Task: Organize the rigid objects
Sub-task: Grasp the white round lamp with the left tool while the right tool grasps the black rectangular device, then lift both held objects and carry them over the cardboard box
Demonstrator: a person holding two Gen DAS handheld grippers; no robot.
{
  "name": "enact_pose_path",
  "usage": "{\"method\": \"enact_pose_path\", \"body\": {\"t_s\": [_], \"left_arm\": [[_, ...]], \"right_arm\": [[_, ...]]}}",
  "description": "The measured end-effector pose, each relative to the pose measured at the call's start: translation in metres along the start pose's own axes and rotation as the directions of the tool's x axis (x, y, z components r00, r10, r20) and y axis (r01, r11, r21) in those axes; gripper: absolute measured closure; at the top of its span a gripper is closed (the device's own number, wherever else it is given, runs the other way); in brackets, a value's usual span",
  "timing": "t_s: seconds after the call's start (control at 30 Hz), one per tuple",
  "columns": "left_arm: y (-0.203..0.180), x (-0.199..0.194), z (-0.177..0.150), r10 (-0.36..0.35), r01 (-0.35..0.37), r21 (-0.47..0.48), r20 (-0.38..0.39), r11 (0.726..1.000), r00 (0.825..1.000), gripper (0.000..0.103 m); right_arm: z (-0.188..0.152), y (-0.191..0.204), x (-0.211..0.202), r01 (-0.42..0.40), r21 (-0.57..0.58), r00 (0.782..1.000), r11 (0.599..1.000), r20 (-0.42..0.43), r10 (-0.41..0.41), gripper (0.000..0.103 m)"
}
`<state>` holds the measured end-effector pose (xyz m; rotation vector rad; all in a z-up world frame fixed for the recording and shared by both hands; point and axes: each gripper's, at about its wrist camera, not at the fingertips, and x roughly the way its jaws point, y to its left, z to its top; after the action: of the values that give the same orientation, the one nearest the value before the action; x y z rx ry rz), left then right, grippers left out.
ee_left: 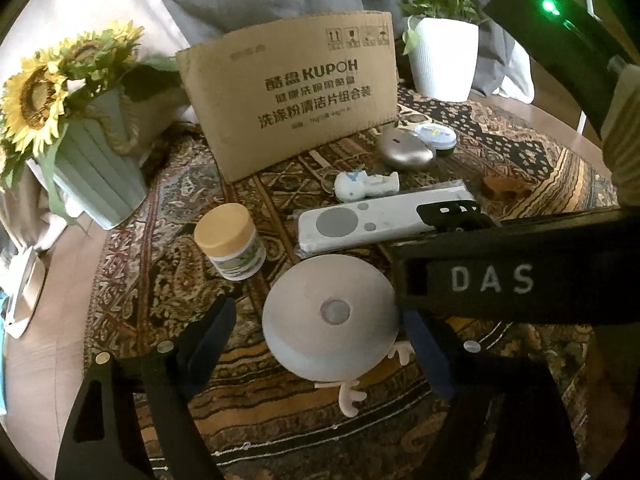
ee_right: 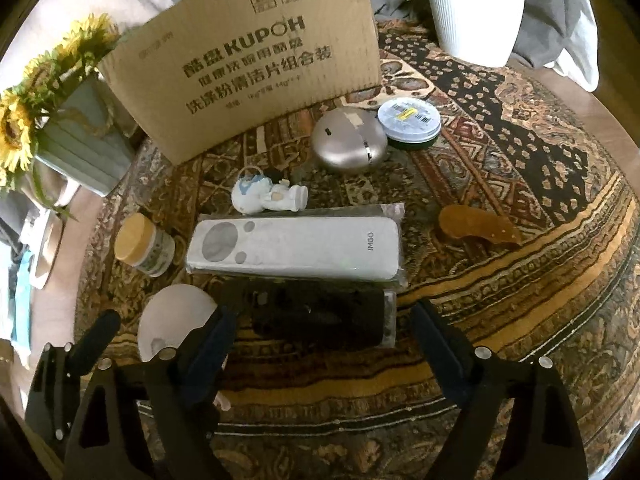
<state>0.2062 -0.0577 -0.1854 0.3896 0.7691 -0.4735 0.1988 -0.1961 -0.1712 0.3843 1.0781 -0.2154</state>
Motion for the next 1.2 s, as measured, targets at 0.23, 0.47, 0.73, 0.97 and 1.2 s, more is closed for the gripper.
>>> {"method": "enact_pose_path", "body": {"t_s": [0.23,0.47,0.73,0.97,1.2], "left_arm": [[-0.003,0.01,-0.001,-0.028,0.028,0.01,-0.023,1.0,0.999,0.029],[-0.001,0.008,-0.002,-0.034,0.034,-0.005,-0.03,0.999,0.999,0.029],[0.006,-0.003,-0.011,-0.036,0.032,-0.079,-0.05,0.996,0.998,0.029],[0.002,-0.016,-0.011,0.037,-0.049,-0.188,-0.069,0.981,0.997,0.029],[-0.008,-0.035,-0.005,0.124,-0.153,-0.351,-0.104,0.924,0.987,0.029]], "right_arm": [[0.002,0.006,0.006,0.038,-0.047,0.999,0.998,-0.014,-0.038,0.024],[0.003,0.006,0.005,0.04,-0.078,0.999,0.996,-0.01,-0.041,0.027],[-0.007,-0.002,-0.007,0.066,-0.106,0.998,0.992,0.01,-0.065,0.027],[-0.01,-0.013,-0.02,0.04,-0.16,0.999,0.986,0.017,-0.038,0.027],[0.004,-0.025,-0.035,-0.018,-0.291,1.0,0.957,0.016,0.024,0.027]]}}
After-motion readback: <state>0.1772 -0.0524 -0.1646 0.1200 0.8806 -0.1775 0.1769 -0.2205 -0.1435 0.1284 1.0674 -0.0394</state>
